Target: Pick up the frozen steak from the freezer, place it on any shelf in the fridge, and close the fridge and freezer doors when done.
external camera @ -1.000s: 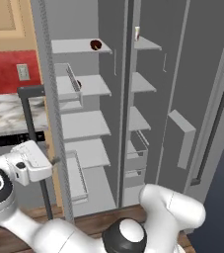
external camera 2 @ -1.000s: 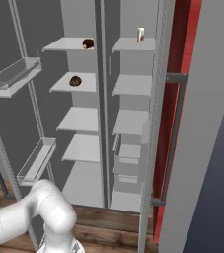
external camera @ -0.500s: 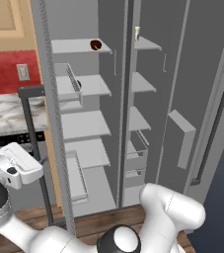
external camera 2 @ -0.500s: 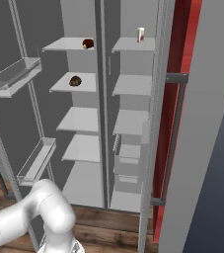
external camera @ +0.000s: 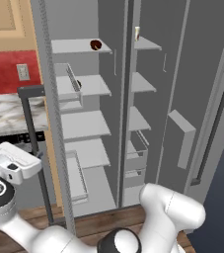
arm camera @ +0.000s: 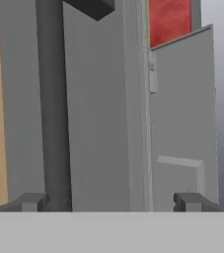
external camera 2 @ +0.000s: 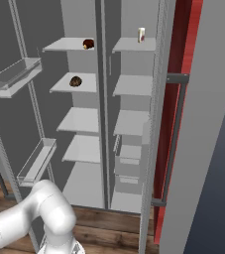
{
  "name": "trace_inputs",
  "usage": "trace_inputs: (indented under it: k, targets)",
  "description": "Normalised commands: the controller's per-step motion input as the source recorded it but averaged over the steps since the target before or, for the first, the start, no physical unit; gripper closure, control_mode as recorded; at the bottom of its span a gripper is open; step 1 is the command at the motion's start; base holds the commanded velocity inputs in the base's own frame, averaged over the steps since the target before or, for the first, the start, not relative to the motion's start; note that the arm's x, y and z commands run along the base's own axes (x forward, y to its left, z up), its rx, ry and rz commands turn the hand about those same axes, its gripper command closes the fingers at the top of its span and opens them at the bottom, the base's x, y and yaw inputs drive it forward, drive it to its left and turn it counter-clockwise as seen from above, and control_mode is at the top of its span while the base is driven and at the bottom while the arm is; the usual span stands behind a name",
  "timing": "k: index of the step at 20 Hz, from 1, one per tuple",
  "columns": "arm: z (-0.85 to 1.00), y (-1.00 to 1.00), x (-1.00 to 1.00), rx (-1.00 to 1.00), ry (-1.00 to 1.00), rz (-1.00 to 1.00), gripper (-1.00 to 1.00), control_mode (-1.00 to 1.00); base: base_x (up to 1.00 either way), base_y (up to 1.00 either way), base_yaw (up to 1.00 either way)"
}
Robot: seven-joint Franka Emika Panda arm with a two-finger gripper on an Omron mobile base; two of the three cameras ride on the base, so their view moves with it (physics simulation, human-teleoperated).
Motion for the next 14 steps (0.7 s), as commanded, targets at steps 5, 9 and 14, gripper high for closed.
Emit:
trace_inputs:
  k: [5,9,14]
  targets:
    - [-0.14,0.57,0.4,0.0,0.0,0.03,-1.0,-1.0,0.0,0.0,0.0]
    - [-0.11,0.54,0.32,0.0,0.0,0.01,-1.0,-1.0,0.0,0.0,0.0]
    - [-0.06,0.37,0.41,0.0,0.0,0.0,-1.0,-1.0,0.0,0.0,0.0]
